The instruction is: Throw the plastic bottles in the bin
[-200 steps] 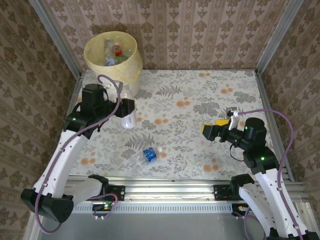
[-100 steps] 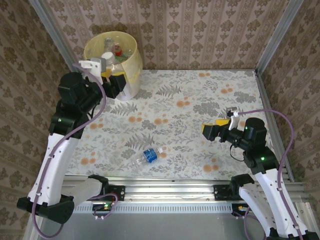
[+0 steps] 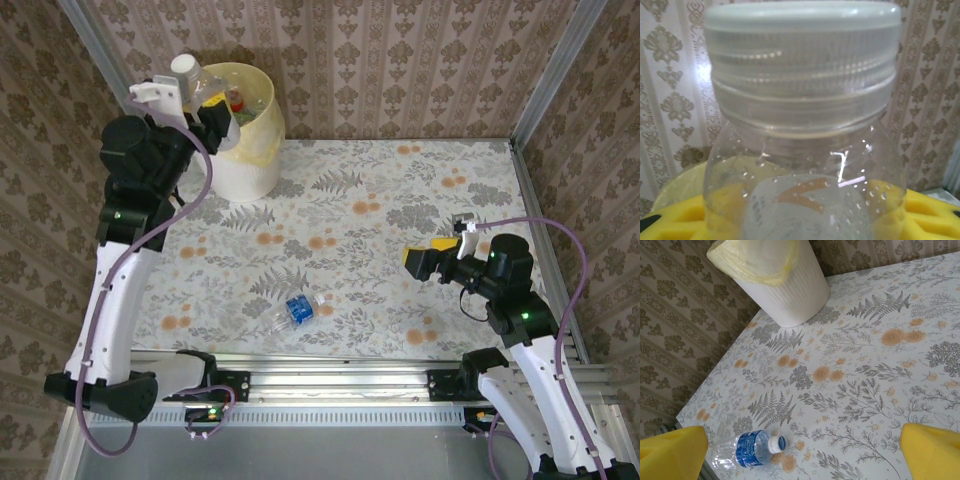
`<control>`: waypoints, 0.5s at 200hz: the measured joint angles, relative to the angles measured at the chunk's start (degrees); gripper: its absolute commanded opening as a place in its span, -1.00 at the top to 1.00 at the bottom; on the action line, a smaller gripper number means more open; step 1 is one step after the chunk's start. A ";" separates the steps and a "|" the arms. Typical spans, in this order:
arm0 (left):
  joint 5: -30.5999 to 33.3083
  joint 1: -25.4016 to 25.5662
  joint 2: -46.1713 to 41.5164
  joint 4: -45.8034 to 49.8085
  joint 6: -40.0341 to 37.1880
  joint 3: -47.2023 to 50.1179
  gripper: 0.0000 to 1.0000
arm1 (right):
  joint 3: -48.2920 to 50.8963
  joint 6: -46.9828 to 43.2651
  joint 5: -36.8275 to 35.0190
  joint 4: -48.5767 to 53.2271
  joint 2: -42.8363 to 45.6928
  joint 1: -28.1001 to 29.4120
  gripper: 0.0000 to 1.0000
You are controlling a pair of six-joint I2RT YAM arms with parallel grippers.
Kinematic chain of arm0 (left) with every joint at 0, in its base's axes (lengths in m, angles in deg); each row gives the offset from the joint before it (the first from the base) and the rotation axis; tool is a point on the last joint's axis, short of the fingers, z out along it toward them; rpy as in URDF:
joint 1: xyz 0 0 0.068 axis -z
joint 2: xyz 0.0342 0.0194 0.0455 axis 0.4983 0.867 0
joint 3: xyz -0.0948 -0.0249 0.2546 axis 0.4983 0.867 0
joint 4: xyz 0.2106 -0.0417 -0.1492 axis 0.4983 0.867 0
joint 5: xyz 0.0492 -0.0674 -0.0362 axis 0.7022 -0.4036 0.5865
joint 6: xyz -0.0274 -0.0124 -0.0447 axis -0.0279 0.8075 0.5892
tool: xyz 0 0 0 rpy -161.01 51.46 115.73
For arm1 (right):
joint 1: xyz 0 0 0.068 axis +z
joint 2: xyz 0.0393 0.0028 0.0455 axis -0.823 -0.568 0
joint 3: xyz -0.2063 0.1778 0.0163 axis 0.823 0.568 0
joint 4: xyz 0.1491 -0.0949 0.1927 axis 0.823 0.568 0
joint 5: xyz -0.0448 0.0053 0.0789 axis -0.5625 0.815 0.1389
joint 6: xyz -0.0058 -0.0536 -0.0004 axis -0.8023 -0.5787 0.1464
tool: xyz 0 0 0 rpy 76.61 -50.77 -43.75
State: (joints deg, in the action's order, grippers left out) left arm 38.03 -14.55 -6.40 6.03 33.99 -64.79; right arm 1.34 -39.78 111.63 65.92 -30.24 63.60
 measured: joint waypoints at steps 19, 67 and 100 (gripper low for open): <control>0.72 -1.31 1.68 -1.88 -0.44 -0.11 0.13 | -0.07 -0.04 0.00 0.00 -0.70 0.00 -1.00; 2.29 -3.82 7.91 -5.68 -1.07 -3.10 0.14 | -0.07 -0.20 -0.07 0.00 -1.60 0.04 -1.00; 3.39 -5.84 15.43 -4.85 -3.37 -11.56 0.14 | -0.07 -0.22 -0.44 0.00 -1.60 0.11 -1.00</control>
State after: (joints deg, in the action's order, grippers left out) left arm 41.42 -20.39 9.03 1.18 30.62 -76.35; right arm 1.28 -39.99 111.19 65.92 -31.83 63.70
